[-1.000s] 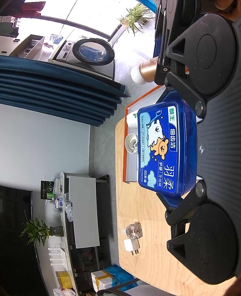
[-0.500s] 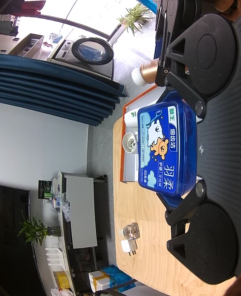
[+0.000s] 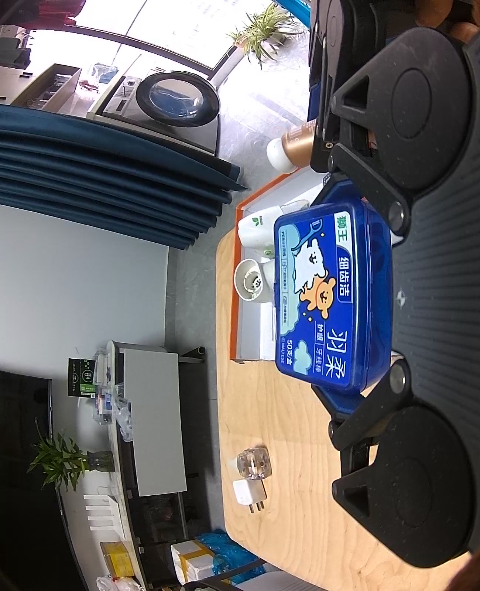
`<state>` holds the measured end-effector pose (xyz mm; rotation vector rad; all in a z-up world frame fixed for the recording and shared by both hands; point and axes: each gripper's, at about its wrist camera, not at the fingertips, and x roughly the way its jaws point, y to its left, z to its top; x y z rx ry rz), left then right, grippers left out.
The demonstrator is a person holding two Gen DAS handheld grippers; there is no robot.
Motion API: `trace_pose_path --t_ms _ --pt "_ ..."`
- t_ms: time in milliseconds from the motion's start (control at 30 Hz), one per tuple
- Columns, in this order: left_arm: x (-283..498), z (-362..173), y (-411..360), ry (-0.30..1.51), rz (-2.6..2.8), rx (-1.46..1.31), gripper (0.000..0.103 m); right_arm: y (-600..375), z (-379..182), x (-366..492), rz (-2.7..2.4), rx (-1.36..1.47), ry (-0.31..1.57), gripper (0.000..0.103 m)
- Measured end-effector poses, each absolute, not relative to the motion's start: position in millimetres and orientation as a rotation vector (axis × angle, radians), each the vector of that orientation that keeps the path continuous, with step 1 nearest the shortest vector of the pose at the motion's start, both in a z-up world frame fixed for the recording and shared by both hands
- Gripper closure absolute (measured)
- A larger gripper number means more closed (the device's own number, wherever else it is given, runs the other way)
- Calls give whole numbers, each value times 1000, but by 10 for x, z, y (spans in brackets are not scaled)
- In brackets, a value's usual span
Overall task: Organize rigid objects
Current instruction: 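Lower the tube bottle with the right tool while the left lowers the tin, open both, then move both tools from the tray toward the white charger and glass bottle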
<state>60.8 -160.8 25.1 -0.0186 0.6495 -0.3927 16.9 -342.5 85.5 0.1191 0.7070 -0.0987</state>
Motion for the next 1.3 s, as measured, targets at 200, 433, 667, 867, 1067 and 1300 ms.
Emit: trace_pose_path --t_ms 200,433,667,867,1067,1300 --pt "671 196 -1624 670 -398 -14 9 -3463 751 291 -102 125 742 55" --pt "746 101 -1660 698 -404 -7 9 -3577 738 303 -132 135 726 54" --pt "823 5 -1790 737 -462 -1 9 -3683 839 213 -149 165 678 41" --pt "777 12 -1790 723 -505 -13 6 -3620 944 196 -141 149 644 35" --pt "779 81 -1504 701 -434 -41 6 -3386 974 249 -92 129 650 32" --pt "803 86 -847 696 -284 -84 6 -2914 955 398 5 94 673 26"
